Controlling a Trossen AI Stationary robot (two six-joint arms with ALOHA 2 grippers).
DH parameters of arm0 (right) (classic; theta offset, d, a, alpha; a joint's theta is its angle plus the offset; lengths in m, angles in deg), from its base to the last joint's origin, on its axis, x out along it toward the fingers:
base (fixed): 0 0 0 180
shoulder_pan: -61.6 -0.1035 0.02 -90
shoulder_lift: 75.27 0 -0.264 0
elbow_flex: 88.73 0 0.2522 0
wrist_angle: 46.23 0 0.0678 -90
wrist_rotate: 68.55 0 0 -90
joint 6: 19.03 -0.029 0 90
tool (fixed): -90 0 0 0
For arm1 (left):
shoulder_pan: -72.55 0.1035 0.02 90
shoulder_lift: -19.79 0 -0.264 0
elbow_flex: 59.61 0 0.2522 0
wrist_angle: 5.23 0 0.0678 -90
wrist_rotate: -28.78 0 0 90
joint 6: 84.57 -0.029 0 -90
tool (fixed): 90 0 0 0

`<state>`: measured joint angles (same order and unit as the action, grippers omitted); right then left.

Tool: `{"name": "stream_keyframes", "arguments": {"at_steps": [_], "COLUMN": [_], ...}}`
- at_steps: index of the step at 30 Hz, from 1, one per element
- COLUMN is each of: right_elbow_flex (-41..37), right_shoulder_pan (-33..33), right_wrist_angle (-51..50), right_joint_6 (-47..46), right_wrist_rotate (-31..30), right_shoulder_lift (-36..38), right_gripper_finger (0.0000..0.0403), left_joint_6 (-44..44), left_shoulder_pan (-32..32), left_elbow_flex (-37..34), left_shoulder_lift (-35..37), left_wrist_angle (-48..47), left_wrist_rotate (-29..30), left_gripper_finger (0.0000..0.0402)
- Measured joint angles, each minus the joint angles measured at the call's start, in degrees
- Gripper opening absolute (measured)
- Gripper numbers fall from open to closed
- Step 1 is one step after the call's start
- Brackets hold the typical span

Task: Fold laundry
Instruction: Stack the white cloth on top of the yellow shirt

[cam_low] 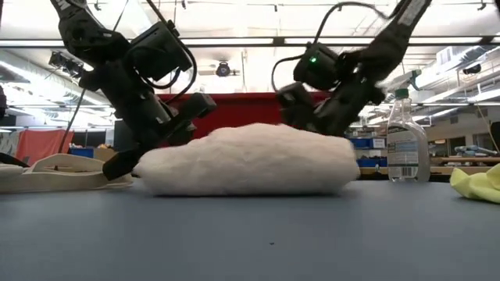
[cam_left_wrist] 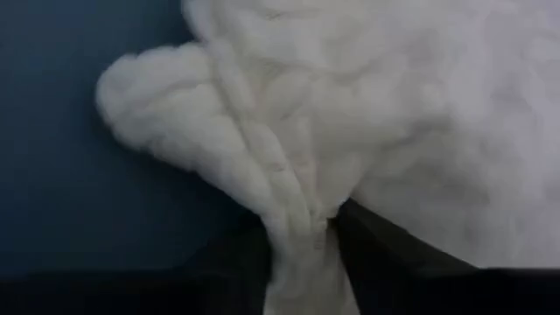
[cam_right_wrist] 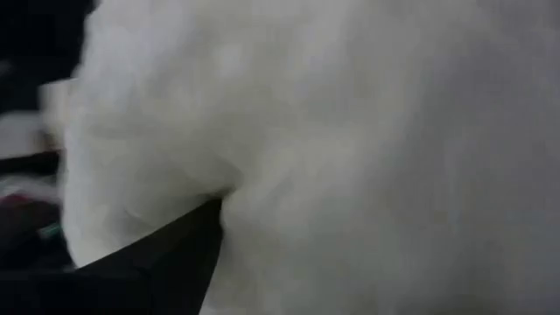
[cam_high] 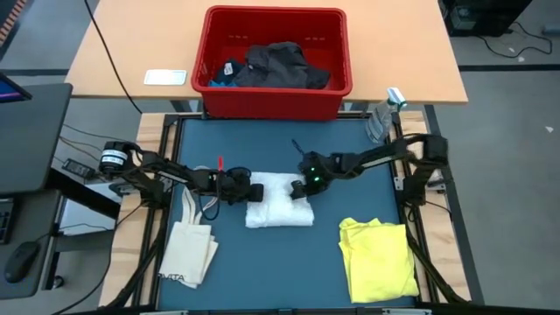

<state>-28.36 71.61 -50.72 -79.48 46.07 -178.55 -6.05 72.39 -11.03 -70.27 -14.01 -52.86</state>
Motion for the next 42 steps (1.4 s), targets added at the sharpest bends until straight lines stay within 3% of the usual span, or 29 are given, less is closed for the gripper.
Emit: {"name": "stream_keyframes", "arguments": {"at_steps": [4, 10, 11, 19, 29, 35, 39, 42], "right_elbow_flex": [0.02, 0.20, 0.10, -0.25, -0.14, -0.14, -0.14, -0.14], "right_shoulder_pan": [-1.47, -2.03, -1.97, -1.24, -2.85, -3.73, -5.20, -7.54], "right_wrist_angle": [13.33, 14.89, 14.75, 6.68, -21.65, -37.79, -46.66, -53.94], "right_joint_6": [-6.12, -6.73, -5.74, -4.89, -3.62, -1.63, 0.34, 2.01], "right_wrist_rotate": [2.46, 1.20, 1.31, 3.09, 9.84, 13.83, 16.38, 17.07], "right_shoulder_lift": [-6.36, -8.30, -7.68, 5.53, 27.83, 39.30, 44.47, 47.61], "right_gripper_finger": [0.0262, 0.0060, 0.0044, 0.0044, 0.0044, 0.0044, 0.0044, 0.0044], "left_joint_6": [-3.80, -8.65, -8.72, -9.18, -8.83, -12.29, -16.00, -17.02], "left_shoulder_pan": [-0.02, -0.02, 0.00, -0.66, -4.31, -7.43, -8.71, -9.49], "left_elbow_flex": [-0.08, -0.08, -0.09, -0.17, 2.43, 15.00, 28.00, 38.51], "left_shoulder_lift": [-0.09, -0.09, -0.09, 2.60, 8.05, 1.84, -6.95, -14.87], "left_wrist_angle": [0.92, 2.04, 2.59, 16.72, 22.78, 18.98, 13.19, 10.25], "left_wrist_rotate": [-0.04, -0.12, -0.49, -5.98, -6.97, -2.82, -2.37, -5.15], "left_gripper_finger": [0.0093, 0.0019, 0.0013, 0.0012, 0.0012, 0.0012, 0.0012, 0.0012]}}
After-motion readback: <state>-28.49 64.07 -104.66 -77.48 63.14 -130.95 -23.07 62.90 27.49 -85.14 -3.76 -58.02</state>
